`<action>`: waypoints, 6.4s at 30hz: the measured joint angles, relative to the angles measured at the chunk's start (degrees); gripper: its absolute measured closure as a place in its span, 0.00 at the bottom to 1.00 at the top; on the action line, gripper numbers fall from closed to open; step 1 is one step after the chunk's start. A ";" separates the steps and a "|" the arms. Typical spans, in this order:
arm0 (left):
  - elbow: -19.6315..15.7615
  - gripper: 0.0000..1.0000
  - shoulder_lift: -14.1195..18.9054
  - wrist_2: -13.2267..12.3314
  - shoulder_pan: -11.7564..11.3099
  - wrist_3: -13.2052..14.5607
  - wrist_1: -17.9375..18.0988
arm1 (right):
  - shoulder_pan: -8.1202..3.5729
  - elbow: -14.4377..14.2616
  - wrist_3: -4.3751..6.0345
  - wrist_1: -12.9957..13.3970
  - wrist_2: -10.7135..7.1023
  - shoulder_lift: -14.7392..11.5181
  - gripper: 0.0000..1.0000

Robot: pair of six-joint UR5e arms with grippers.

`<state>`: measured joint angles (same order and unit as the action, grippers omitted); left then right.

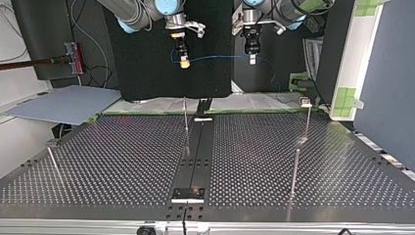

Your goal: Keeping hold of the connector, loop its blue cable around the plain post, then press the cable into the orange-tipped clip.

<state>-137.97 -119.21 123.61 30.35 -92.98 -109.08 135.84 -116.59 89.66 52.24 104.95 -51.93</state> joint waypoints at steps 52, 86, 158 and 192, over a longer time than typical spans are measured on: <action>17.89 0.93 26.81 16.78 -2.60 -5.13 -27.46 | -2.92 22.47 6.61 -24.31 -10.08 -24.79 0.98; 35.57 0.91 36.81 9.59 -11.78 -3.45 -45.12 | -7.05 37.22 10.65 -27.13 -15.27 -18.80 0.98; 45.39 0.91 18.61 -20.29 -33.87 -13.21 -48.97 | -9.21 39.81 9.25 -25.96 -17.73 -8.91 0.98; 41.23 0.00 12.72 -23.53 -31.87 -19.07 -47.43 | -7.78 37.29 9.16 -26.22 -17.79 -3.38 0.98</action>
<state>-96.74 -106.49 100.08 -1.52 -112.06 -156.51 128.06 -79.30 98.82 26.02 87.17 -55.30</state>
